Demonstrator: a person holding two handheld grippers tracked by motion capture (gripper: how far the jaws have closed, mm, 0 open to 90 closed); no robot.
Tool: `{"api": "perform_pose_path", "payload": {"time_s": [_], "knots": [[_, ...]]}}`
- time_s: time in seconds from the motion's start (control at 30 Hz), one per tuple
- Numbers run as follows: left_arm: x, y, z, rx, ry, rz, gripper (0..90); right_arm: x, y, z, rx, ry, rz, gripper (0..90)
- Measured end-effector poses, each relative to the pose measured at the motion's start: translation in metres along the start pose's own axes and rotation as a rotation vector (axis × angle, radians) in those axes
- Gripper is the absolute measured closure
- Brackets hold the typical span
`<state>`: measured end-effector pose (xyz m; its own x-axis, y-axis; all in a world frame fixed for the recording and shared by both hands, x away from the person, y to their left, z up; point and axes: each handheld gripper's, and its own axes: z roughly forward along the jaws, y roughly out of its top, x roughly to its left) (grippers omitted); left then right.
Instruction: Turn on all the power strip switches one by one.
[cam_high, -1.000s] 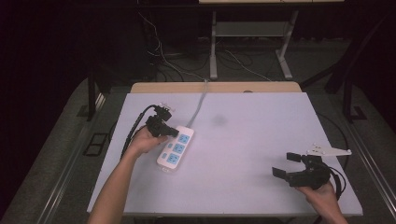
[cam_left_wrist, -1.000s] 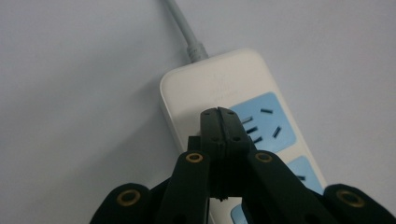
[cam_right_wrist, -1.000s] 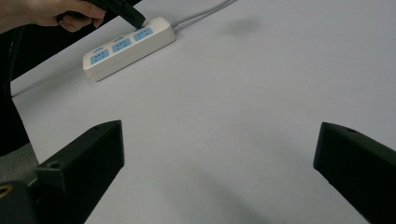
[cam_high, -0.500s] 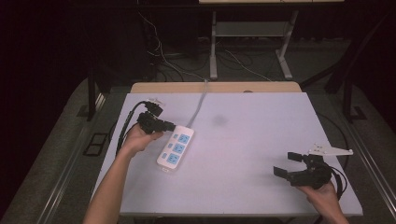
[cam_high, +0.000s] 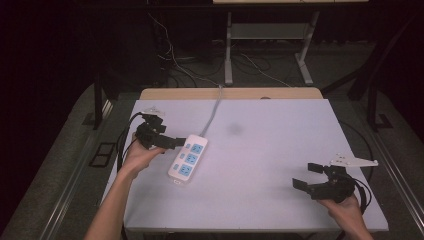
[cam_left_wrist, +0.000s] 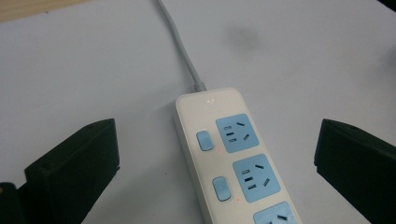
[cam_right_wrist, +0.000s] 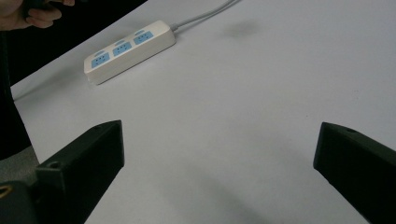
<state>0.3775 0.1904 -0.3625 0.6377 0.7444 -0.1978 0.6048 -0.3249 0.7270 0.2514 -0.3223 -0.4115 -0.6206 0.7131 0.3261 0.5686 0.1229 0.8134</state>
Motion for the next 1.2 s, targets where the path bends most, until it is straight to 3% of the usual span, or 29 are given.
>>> {"api": "perform_pose_path", "payload": {"time_s": [0.27, 0.77, 1.0, 1.2], "knots": [[-0.014, -0.023, -0.018, -0.101, -0.020, -0.018, 0.0, 0.001, 0.000, 0.000, 0.001, 0.004, -0.001, 1.7], [-0.035, -0.066, -0.035, -0.204, -0.041, -0.027, 0.0, 0.006, 0.000, 0.003, 0.013, 0.017, -0.012, 1.7], [-0.048, -0.089, -0.034, -0.228, -0.081, -0.023, 0.0, 0.006, 0.000, 0.004, 0.016, 0.021, -0.016, 1.7], [-0.055, -0.100, -0.028, -0.208, -0.115, -0.002, 0.0, 0.007, -0.001, 0.003, 0.016, 0.022, -0.016, 1.7]]}}
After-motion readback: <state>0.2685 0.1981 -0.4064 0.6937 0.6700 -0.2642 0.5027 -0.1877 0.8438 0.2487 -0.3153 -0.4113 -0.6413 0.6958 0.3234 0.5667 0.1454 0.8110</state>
